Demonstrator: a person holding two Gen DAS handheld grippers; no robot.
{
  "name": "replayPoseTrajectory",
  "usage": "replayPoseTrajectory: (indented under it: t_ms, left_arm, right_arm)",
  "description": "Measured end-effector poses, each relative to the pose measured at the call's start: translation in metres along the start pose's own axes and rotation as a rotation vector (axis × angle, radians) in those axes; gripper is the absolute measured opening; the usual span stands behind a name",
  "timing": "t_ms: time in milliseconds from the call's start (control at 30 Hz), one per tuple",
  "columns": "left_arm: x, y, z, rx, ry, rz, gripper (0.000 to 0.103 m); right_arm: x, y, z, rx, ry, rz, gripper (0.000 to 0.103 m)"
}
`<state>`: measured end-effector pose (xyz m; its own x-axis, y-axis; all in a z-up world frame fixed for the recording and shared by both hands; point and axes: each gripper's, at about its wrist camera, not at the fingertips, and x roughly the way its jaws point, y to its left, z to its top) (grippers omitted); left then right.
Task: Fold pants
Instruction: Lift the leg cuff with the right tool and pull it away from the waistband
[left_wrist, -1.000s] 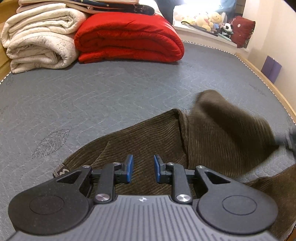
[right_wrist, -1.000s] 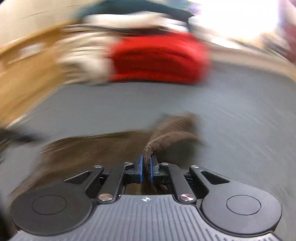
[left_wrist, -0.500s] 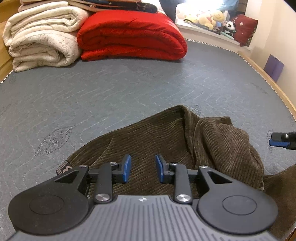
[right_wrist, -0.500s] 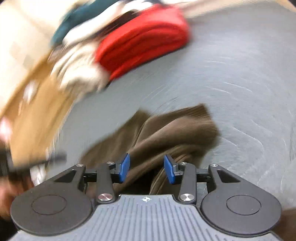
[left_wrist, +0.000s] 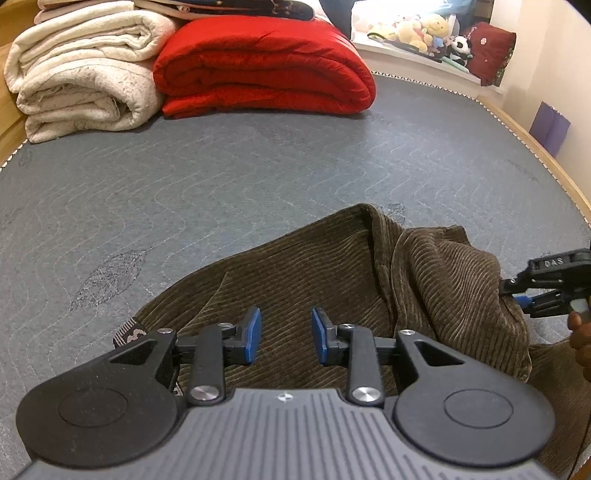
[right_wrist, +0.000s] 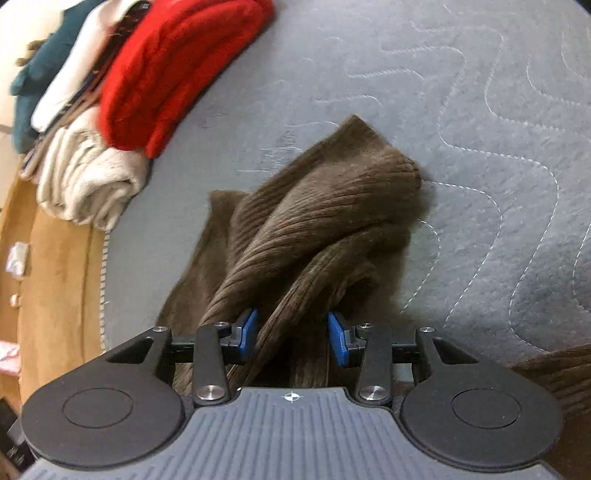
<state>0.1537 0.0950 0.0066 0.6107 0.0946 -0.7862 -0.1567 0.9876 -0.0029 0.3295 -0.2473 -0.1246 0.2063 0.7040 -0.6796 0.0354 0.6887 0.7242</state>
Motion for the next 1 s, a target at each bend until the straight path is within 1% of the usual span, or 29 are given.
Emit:
replayPoseTrajectory:
  t_ms: [67, 200, 267, 367, 433, 500, 533, 600, 667, 733, 767, 800, 867, 933, 1000]
  left_arm:
    - [0.0, -0.001, 0.0, 0.002, -0.001, 0.001, 0.034]
    - [0.003, -0.001, -0.002, 0.012, 0.008, 0.016, 0.038]
    - [0.004, 0.0, -0.001, 0.006, 0.013, 0.016, 0.038]
    - [0.001, 0.001, 0.0, 0.002, 0.004, 0.009, 0.038]
    - [-0.001, 0.001, 0.001, 0.003, -0.001, 0.003, 0.038]
    - [-0.002, 0.002, 0.0, 0.002, 0.0, -0.001, 0.038]
    - [-0.002, 0.002, 0.0, 0.001, 0.002, -0.001, 0.038]
    - [-0.003, 0.001, 0.0, 0.001, 0.004, -0.003, 0.038]
    - [-0.004, 0.001, 0.0, 0.002, 0.003, -0.007, 0.038]
    - [-0.005, 0.001, 0.0, 0.005, 0.002, -0.011, 0.038]
    - [-0.006, 0.001, 0.0, 0.006, 0.002, -0.011, 0.038]
    - [-0.006, 0.002, 0.0, 0.005, 0.002, -0.01, 0.038]
    - [-0.006, 0.004, 0.001, 0.001, 0.004, -0.008, 0.038]
    - [-0.006, 0.006, 0.001, -0.005, 0.004, -0.006, 0.038]
    - [-0.007, 0.008, 0.002, -0.008, 0.002, -0.005, 0.038]
  right_arm:
    - [-0.003, 0.001, 0.001, 0.02, -0.012, -0.006, 0.042]
    - [0.003, 0.01, 0.003, -0.022, -0.03, -0.053, 0.038]
    - [0.001, 0.016, 0.005, -0.057, -0.054, -0.107, 0.036]
    - [-0.008, 0.021, 0.01, -0.125, -0.107, -0.215, 0.036]
    - [-0.017, 0.025, 0.012, -0.168, -0.159, -0.26, 0.036]
    - [-0.019, 0.025, 0.012, -0.185, -0.193, -0.269, 0.038]
    - [-0.016, 0.027, 0.012, -0.192, -0.19, -0.26, 0.038]
    - [-0.005, 0.03, 0.009, -0.225, -0.148, -0.233, 0.038]
    - [0.002, 0.039, 0.009, -0.294, -0.148, -0.258, 0.038]
    - [0.004, 0.05, 0.008, -0.352, -0.178, -0.282, 0.038]
    - [0.004, 0.055, 0.007, -0.375, -0.194, -0.295, 0.034]
    - [0.004, 0.06, 0.007, -0.405, -0.206, -0.304, 0.025]
    - [0.005, 0.067, 0.005, -0.453, -0.213, -0.318, 0.013]
    - [0.003, 0.075, 0.001, -0.515, -0.243, -0.349, 0.011]
    - [-0.004, 0.084, -0.002, -0.565, -0.299, -0.372, 0.011]
